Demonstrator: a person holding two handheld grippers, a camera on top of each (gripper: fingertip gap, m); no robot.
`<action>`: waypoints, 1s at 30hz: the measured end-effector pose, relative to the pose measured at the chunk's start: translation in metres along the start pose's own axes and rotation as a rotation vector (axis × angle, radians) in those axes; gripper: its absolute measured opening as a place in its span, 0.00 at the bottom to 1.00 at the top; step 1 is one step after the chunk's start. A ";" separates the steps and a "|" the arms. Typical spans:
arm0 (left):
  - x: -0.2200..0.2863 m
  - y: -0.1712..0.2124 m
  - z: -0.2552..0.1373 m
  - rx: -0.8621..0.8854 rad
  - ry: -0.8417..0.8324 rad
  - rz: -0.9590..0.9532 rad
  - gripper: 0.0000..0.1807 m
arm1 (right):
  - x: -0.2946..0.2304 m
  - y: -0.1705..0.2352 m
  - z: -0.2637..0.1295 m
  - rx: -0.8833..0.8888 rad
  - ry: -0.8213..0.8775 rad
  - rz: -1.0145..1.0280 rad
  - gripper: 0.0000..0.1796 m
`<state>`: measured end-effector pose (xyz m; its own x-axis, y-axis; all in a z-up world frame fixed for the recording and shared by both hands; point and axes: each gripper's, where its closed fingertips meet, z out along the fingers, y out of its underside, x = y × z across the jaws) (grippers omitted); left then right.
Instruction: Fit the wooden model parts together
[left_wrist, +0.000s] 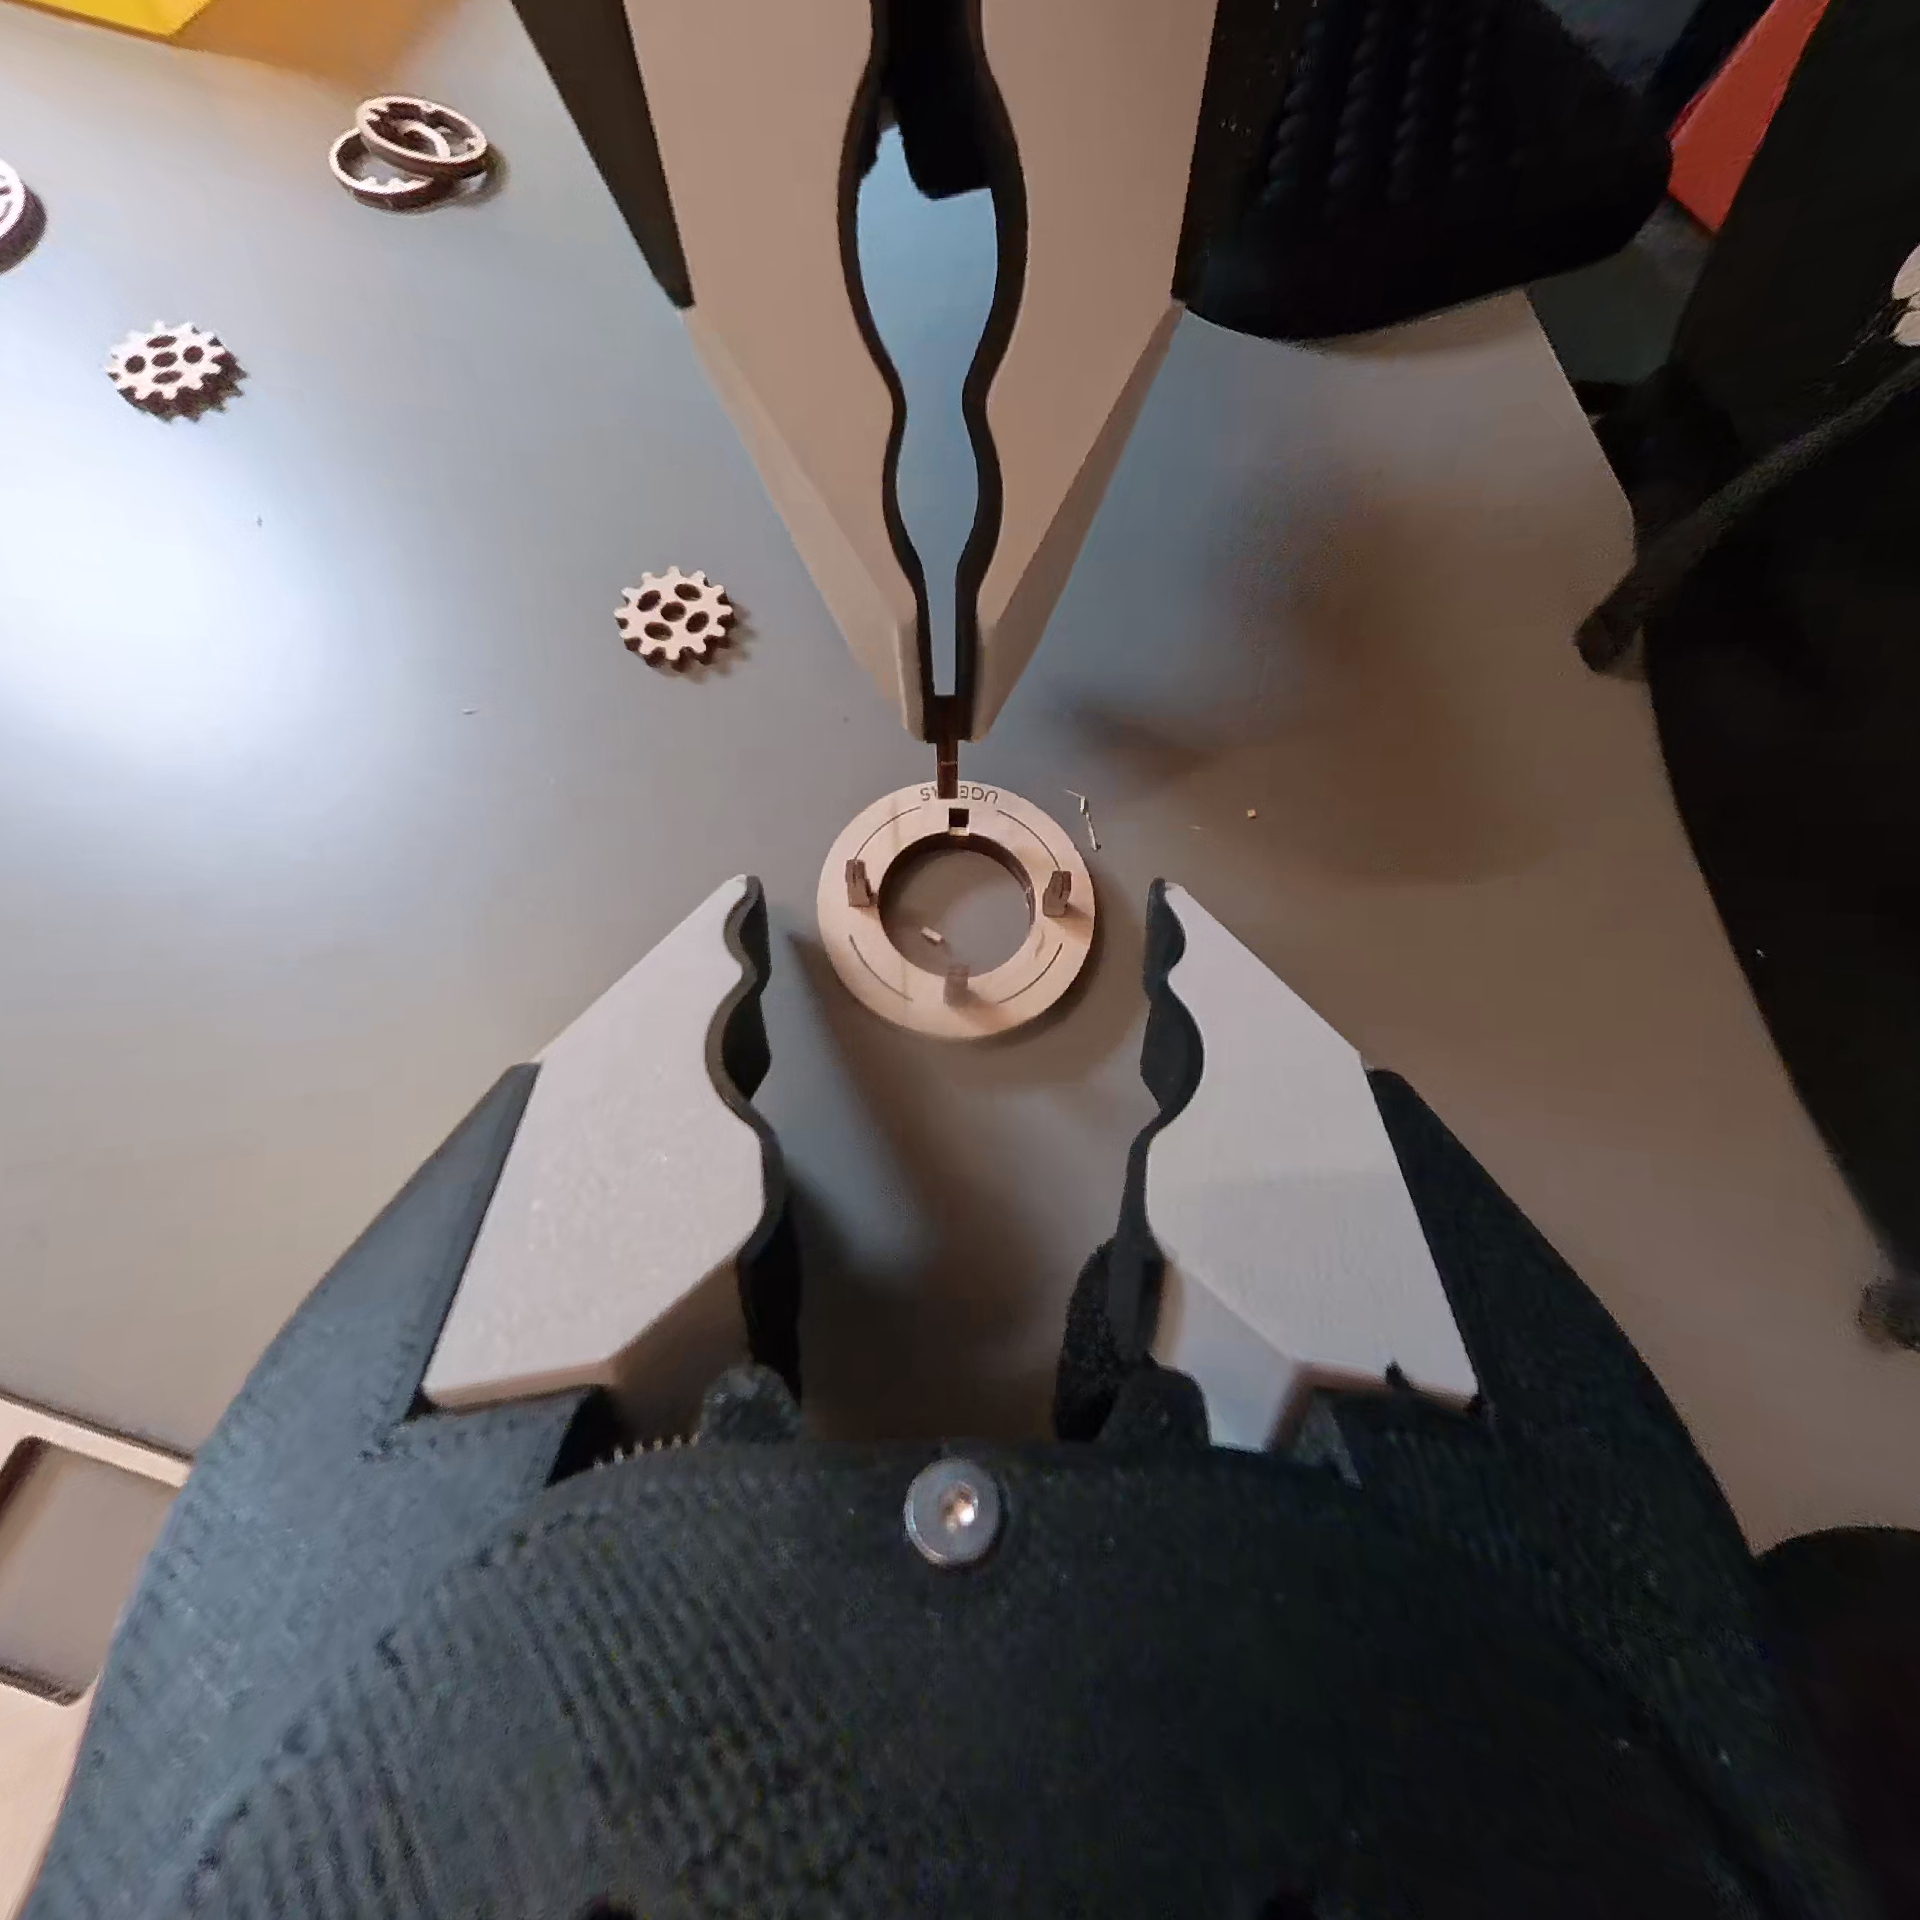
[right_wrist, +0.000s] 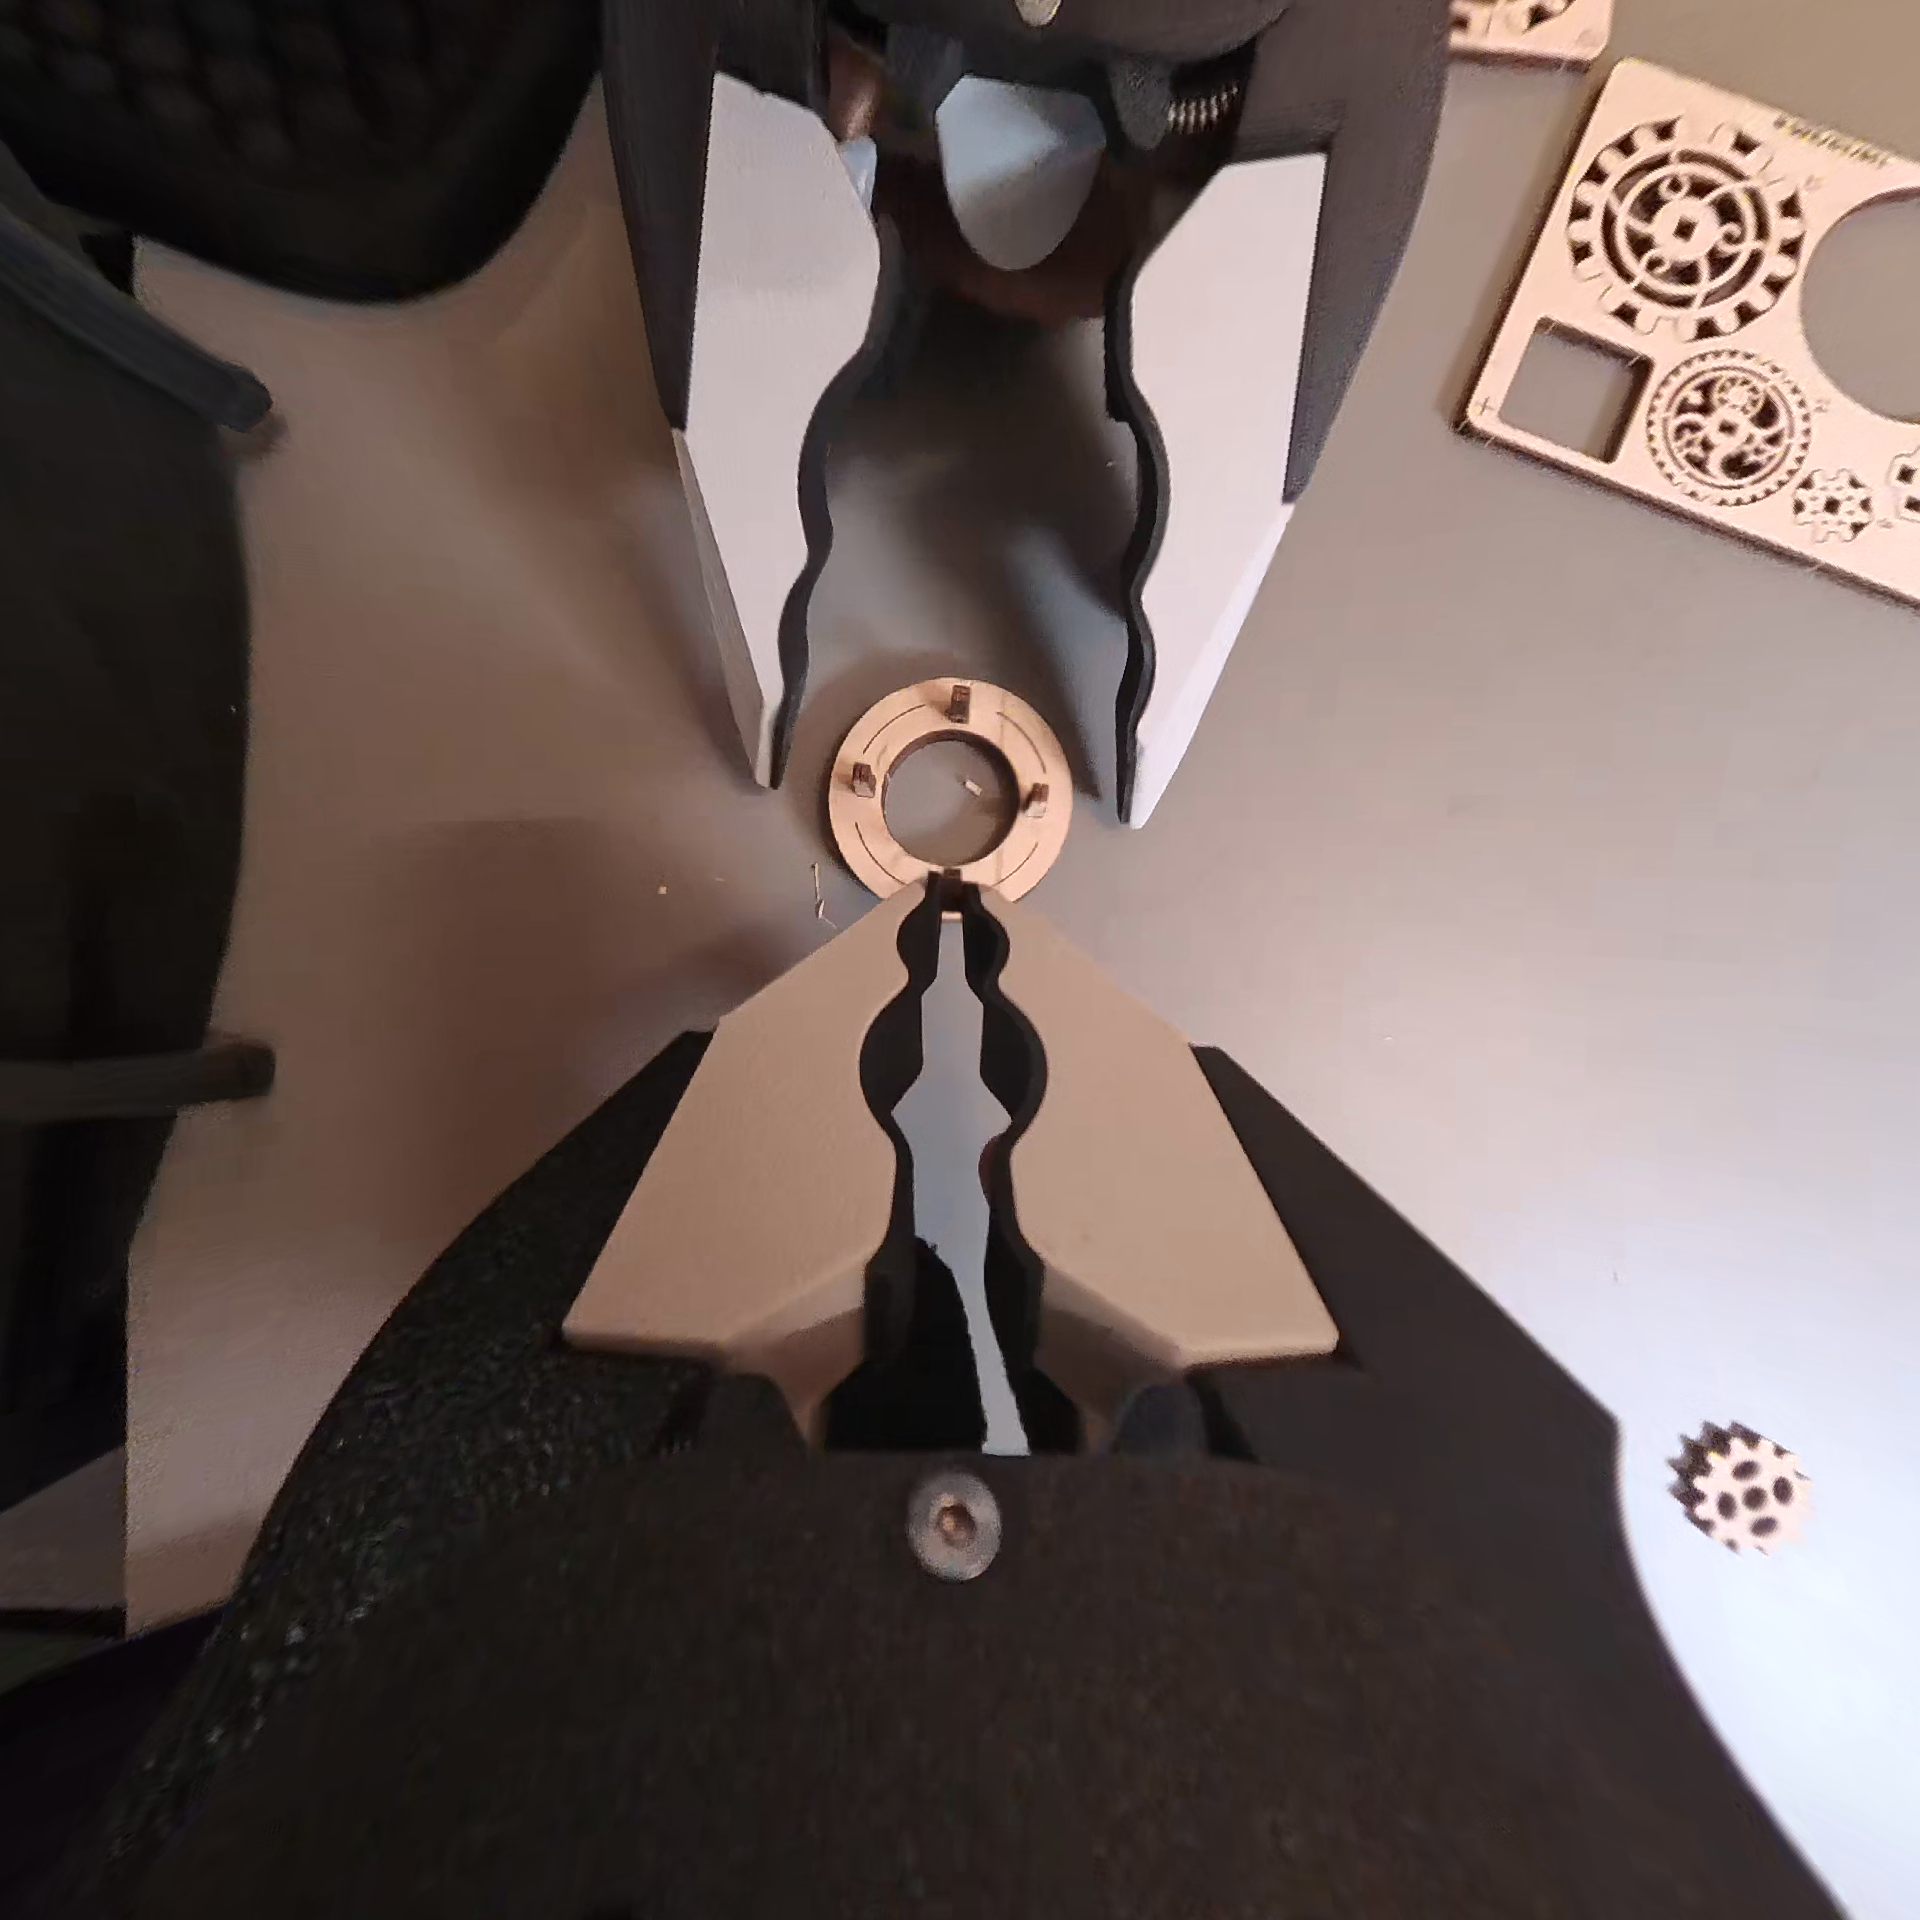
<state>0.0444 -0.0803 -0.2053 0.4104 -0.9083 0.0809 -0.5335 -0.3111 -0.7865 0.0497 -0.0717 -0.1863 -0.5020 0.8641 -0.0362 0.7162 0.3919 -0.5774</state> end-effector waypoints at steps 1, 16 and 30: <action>0.001 0.000 0.000 0.002 0.003 0.007 0.38 | -0.001 0.000 0.001 -0.021 0.000 0.005 0.01; 0.001 0.005 0.003 -0.037 -0.071 0.067 0.30 | -0.004 0.004 0.007 -0.173 0.031 0.029 0.01; 0.001 0.006 0.003 -0.038 -0.077 0.050 0.30 | -0.003 0.004 0.012 -0.262 0.035 0.018 0.01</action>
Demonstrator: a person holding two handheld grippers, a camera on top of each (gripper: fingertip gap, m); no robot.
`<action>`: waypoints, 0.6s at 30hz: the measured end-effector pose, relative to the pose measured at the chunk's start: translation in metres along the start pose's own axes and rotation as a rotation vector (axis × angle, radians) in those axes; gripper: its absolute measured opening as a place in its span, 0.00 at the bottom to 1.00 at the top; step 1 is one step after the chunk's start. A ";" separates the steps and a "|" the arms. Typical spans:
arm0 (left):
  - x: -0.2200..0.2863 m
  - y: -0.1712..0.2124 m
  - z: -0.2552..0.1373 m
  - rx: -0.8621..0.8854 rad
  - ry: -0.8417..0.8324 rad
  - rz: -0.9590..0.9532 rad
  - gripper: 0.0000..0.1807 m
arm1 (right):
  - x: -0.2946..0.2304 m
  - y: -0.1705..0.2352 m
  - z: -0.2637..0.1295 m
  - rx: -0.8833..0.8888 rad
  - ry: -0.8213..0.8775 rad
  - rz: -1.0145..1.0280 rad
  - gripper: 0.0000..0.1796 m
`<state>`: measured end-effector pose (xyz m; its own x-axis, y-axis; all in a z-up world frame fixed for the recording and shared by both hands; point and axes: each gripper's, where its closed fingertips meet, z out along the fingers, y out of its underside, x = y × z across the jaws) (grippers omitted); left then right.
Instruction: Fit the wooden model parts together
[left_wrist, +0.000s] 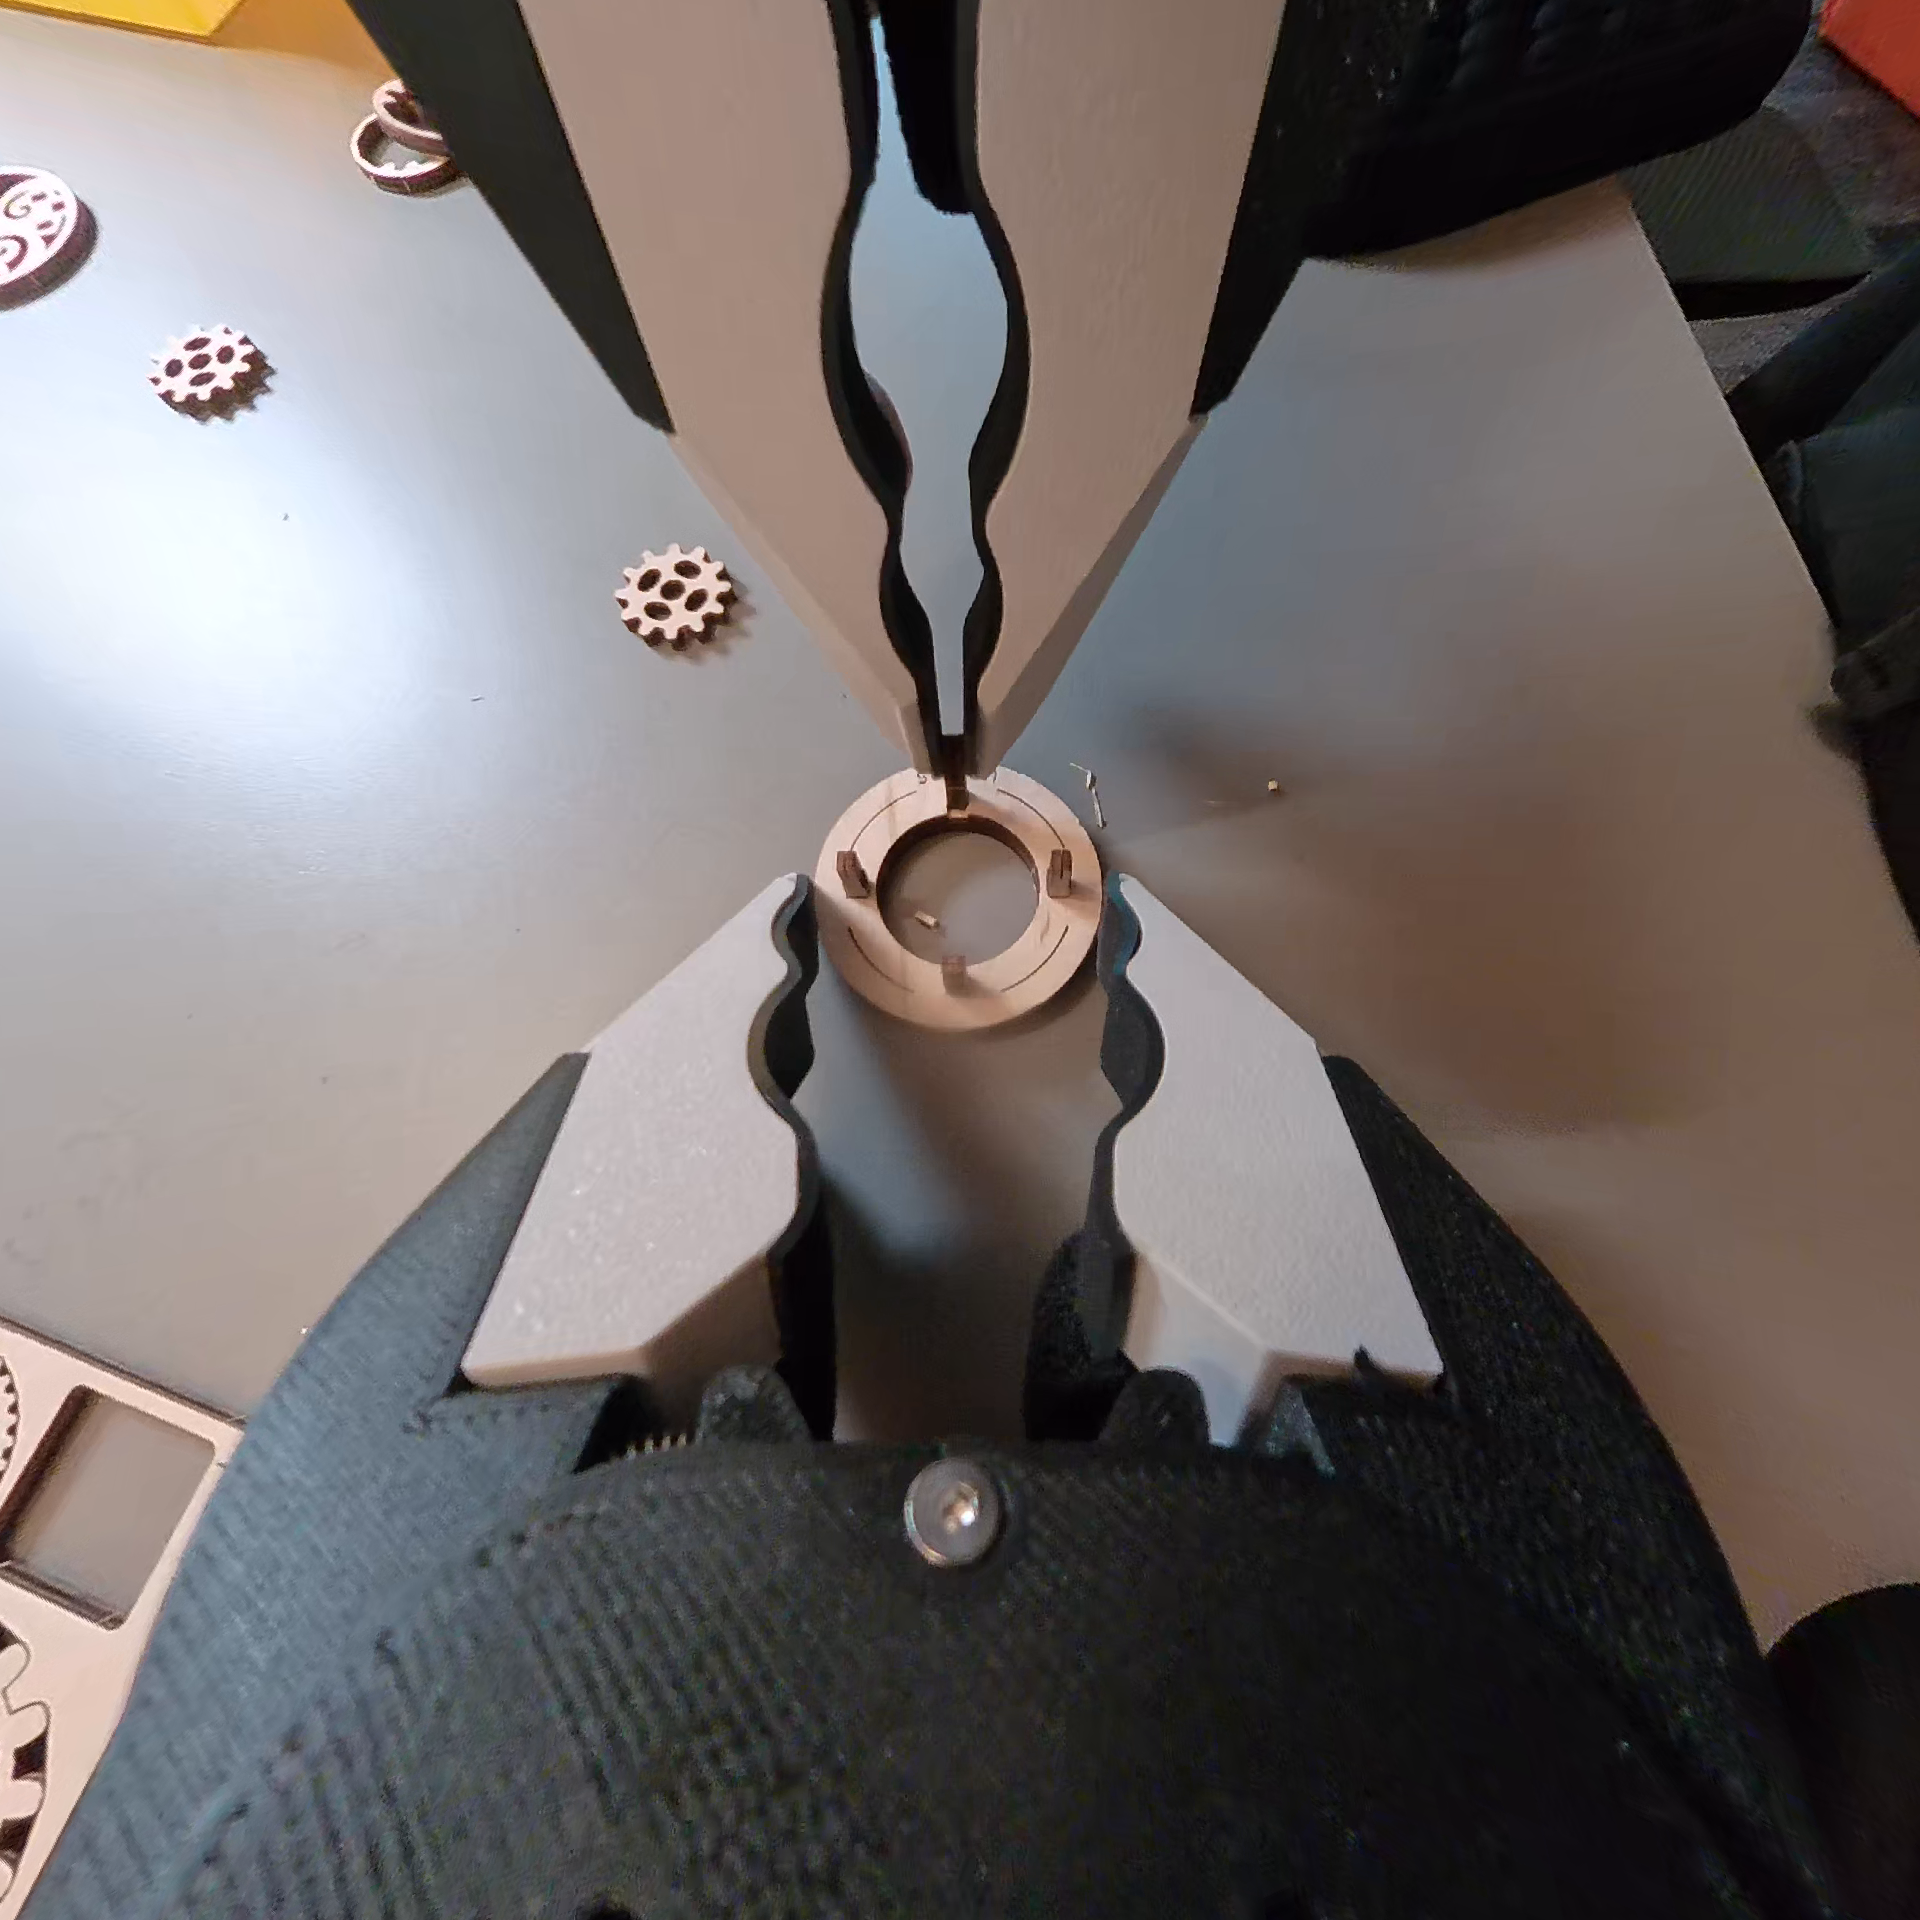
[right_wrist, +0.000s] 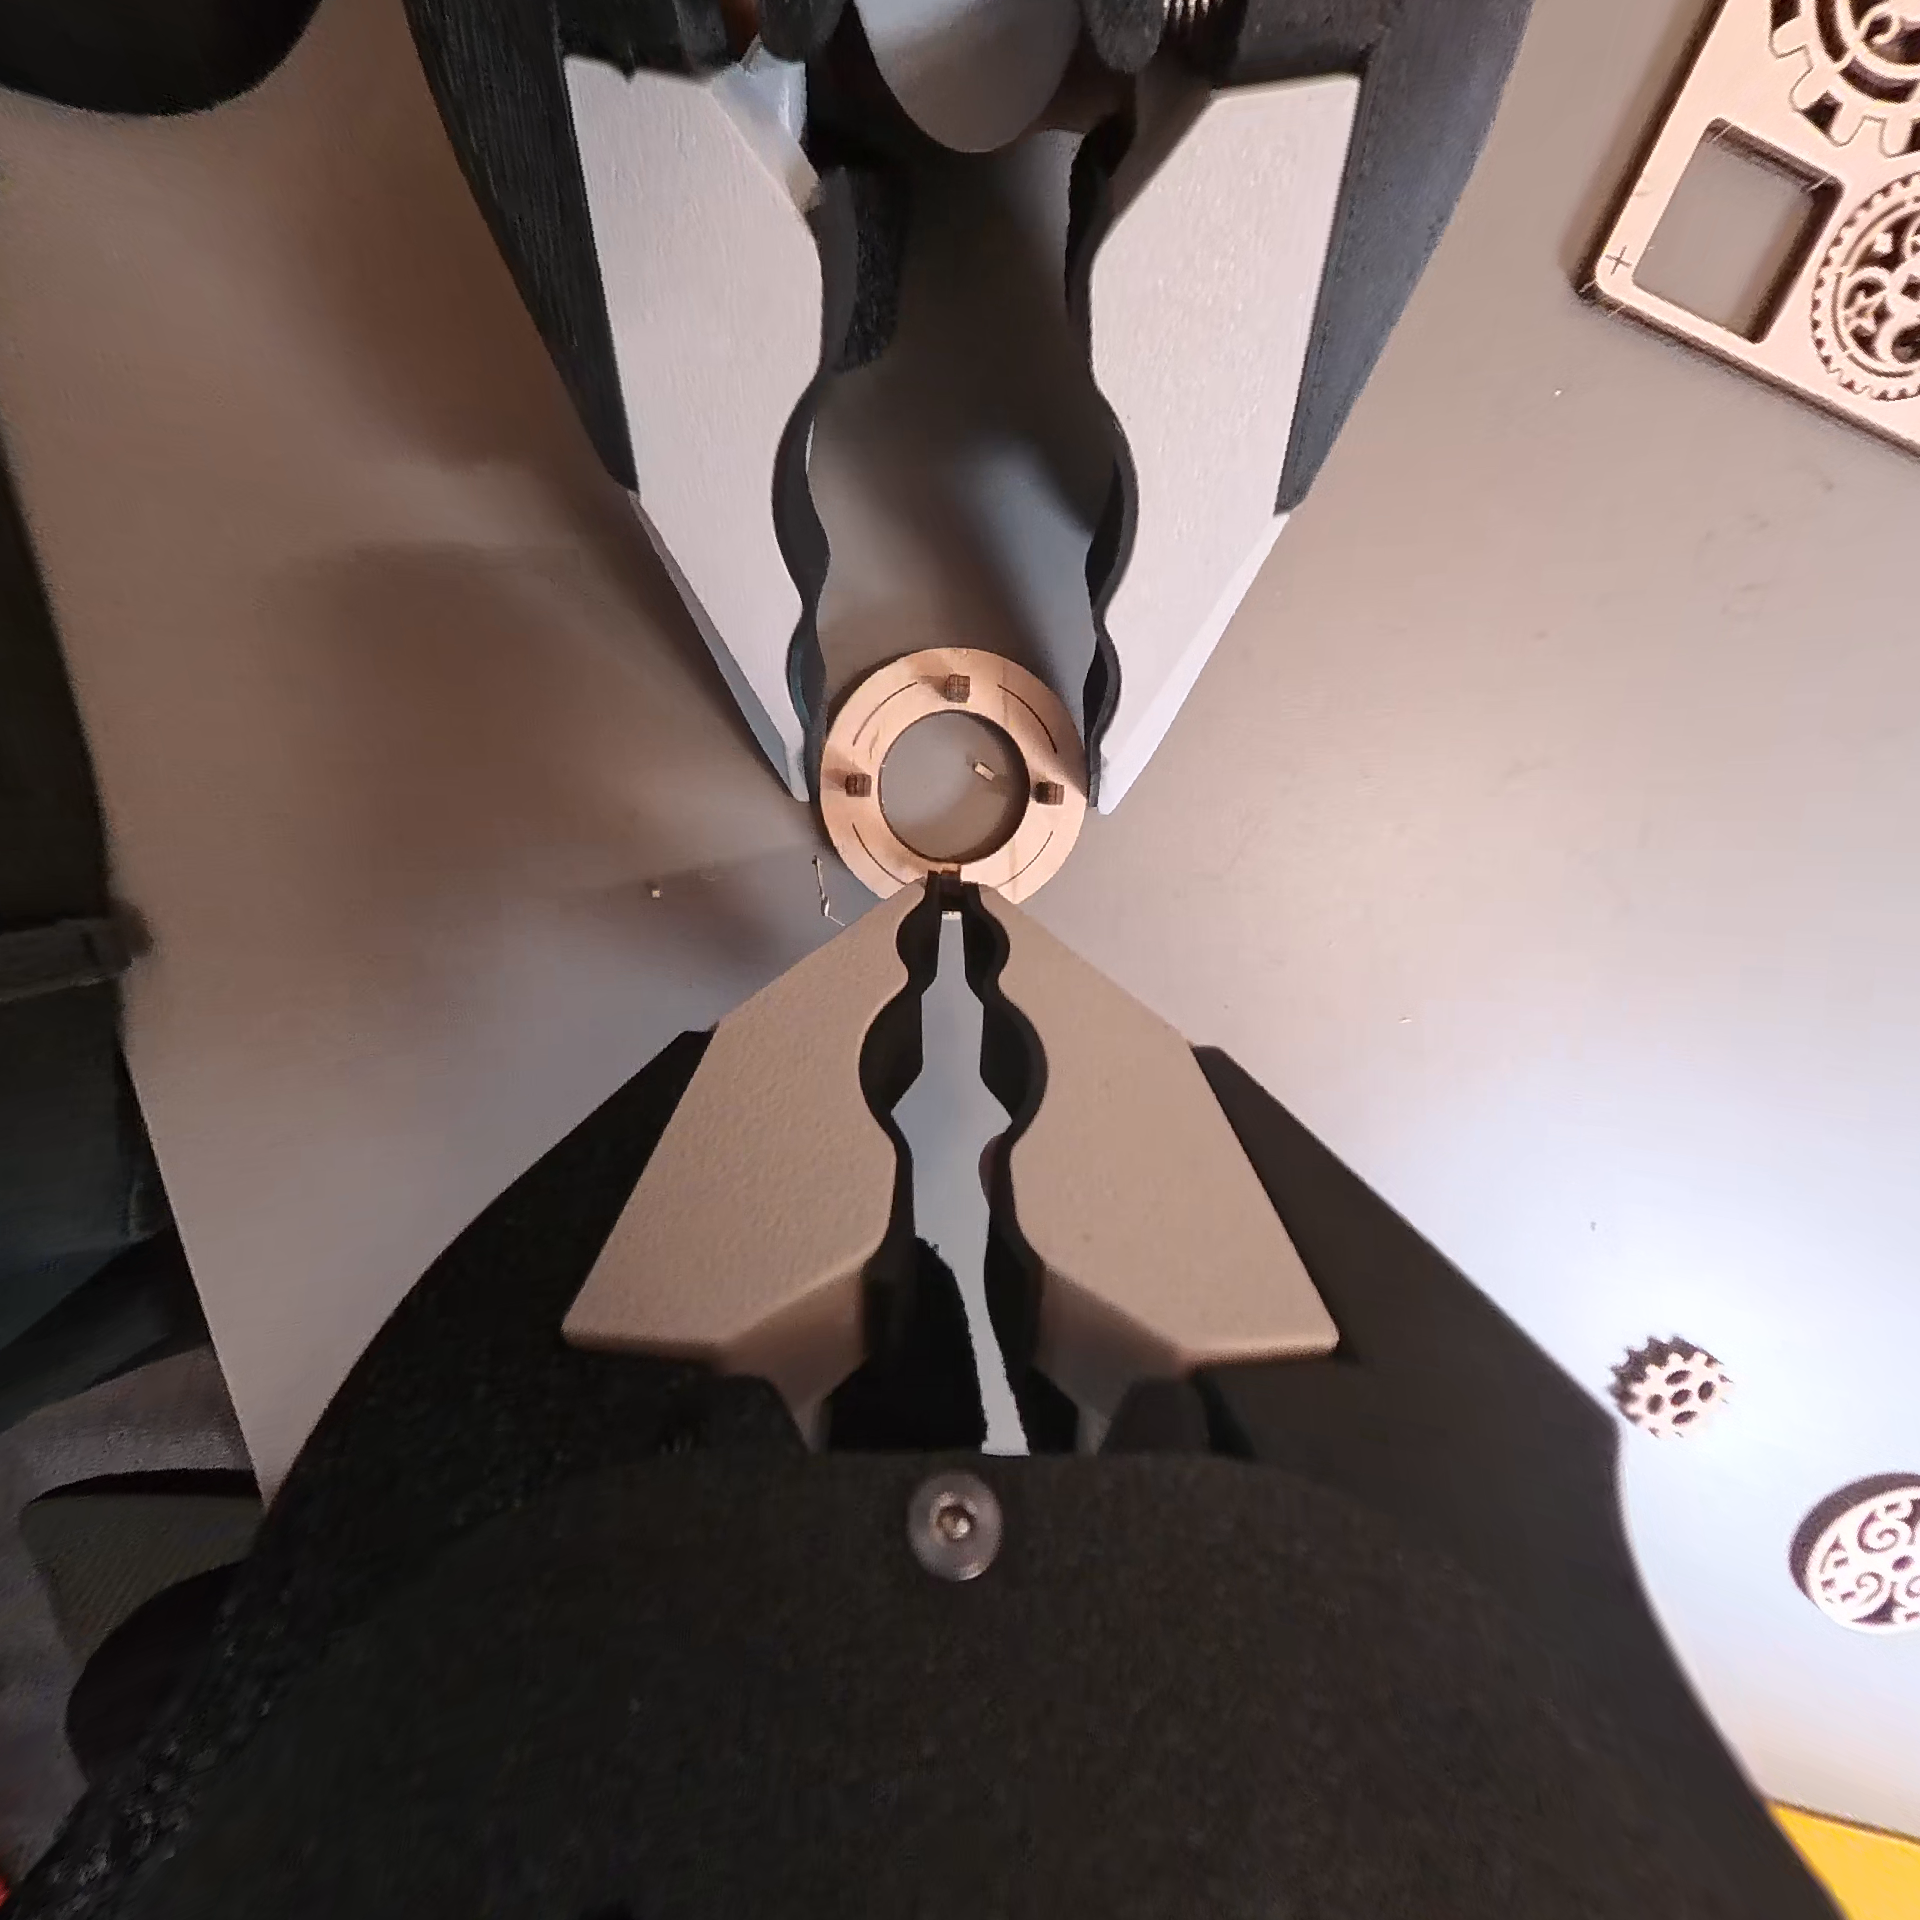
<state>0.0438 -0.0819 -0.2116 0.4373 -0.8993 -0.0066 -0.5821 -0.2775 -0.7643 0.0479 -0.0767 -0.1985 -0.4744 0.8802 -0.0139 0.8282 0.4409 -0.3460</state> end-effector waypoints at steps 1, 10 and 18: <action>0.000 0.000 0.000 0.000 0.000 0.000 0.30 | 0.000 0.000 0.000 -0.011 0.003 -0.006 0.01; 0.000 0.000 0.000 0.000 0.001 -0.002 0.30 | 0.000 0.000 0.001 -0.054 0.016 0.009 0.01; 0.000 0.000 0.000 0.000 0.003 -0.005 0.30 | 0.000 0.001 0.005 -0.056 0.015 0.021 0.01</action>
<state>0.0438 -0.0819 -0.2117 0.4377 -0.8991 -0.0008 -0.5799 -0.2816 -0.7645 0.0469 -0.0773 -0.2030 -0.4523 0.8919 -0.0061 0.8537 0.4309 -0.2923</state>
